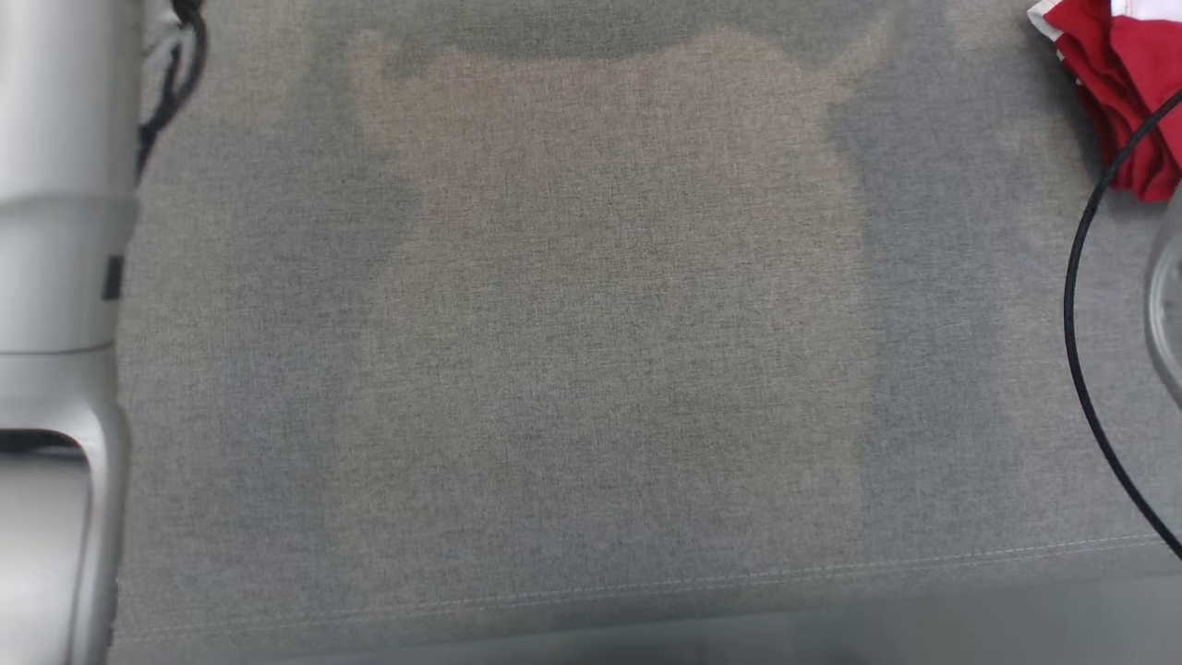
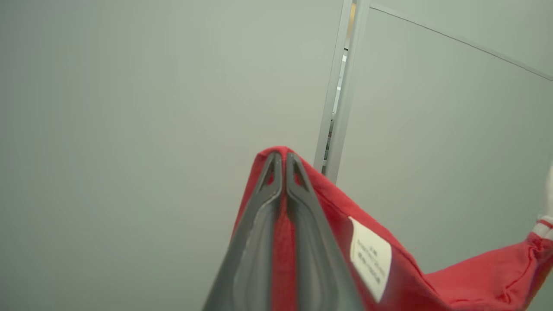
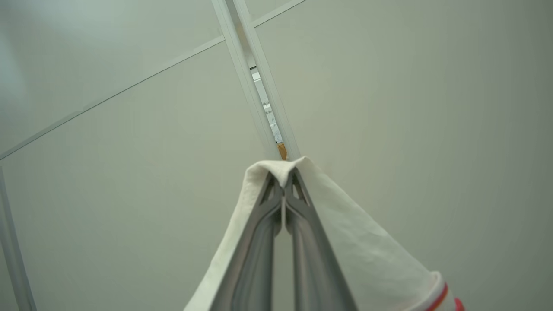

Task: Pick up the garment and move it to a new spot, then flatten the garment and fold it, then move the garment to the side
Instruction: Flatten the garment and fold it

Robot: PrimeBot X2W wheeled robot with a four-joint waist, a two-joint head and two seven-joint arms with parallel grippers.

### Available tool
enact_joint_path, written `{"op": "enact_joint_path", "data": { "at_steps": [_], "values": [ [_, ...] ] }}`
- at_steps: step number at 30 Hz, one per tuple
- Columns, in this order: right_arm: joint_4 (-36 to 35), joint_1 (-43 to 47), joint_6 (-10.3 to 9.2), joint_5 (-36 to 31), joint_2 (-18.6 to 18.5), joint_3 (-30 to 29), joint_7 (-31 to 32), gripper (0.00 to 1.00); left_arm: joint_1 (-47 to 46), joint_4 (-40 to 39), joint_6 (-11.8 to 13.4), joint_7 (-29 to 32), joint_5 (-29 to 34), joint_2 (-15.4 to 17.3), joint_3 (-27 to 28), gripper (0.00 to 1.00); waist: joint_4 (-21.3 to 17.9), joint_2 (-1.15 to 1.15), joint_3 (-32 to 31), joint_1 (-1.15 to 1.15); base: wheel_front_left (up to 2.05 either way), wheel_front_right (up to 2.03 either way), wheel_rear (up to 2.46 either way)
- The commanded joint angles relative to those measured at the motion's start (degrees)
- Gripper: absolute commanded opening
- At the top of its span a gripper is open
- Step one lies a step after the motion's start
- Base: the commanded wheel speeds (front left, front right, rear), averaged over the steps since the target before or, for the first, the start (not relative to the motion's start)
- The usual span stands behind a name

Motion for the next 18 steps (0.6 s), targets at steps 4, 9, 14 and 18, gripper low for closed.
{"op": "enact_joint_path", "data": {
  "at_steps": [4,9,14,18],
  "values": [
    [0.44,5.32,0.01,0.03,0.0,2.78,-0.09,0.0,5.52,0.94,-2.3,0.0,2.82,-1.92,0.3,0.0,1.29,0.0,2.71,0.0,0.0,0.0,0.0],
    [-2.11,12.31,0.01,3.64,-1.59,7.44,5.41,0.0,9.59,3.11,-4.67,-0.01,4.17,-3.28,-0.1,0.0,1.94,0.0,2.83,0.0,0.0,0.0,0.0],
    [-9.89,21.81,0.01,9.05,-4.51,9.72,14.42,0.0,13.3,5.19,-6.96,0.47,4.56,-2.99,-2.57,0.0,1.86,0.0,1.14,0.0,0.0,0.0,0.0],
    [-15.32,28.35,0.01,11.29,-5.52,8.86,22.4,0.0,16.06,5.73,-7.65,1.79,4.29,-2.73,-3.97,0.0,1.71,0.0,-0.26,0.0,0.0,0.0,0.0]
  ]
}}
